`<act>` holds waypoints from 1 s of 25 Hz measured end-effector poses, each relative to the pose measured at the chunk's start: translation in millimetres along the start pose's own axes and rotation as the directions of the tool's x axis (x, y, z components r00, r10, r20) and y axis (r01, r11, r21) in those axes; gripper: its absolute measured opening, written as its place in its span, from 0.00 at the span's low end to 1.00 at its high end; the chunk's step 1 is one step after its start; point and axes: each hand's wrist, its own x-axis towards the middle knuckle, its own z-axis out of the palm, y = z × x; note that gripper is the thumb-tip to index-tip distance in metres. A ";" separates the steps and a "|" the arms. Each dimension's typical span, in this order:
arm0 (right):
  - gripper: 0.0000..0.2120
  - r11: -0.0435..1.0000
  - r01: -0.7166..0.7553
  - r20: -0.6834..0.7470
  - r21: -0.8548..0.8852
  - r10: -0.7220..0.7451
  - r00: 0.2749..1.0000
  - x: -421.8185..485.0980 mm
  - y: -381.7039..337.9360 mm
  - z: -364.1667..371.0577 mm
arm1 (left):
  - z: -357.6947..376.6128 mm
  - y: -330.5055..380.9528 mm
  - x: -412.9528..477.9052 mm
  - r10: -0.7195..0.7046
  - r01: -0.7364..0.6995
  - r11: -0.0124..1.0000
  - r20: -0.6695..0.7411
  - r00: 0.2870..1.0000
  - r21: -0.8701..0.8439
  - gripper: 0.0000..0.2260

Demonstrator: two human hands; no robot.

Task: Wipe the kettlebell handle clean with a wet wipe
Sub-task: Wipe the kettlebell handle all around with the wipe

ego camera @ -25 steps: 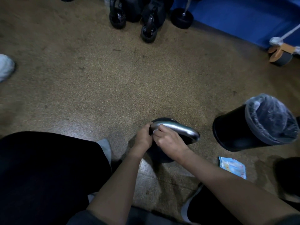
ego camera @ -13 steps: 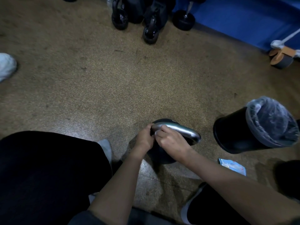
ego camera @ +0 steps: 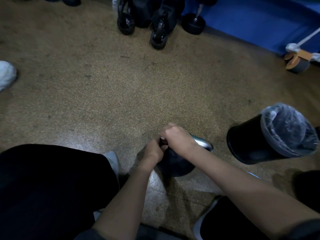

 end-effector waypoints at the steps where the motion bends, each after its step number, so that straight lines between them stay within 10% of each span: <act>1: 0.07 0.994 -0.044 0.052 0.095 0.039 0.998 2.5 1.8 -3.2 | 1.9 0.2 0.9 -0.035 0.035 0.999 -0.002 0.999 0.003 0.14; 25: 0.06 0.849 -0.211 0.225 0.485 0.113 0.968 38.4 33.7 -10.9 | 7.8 -21.4 14.4 -0.004 0.009 0.996 0.056 0.998 -0.086 0.20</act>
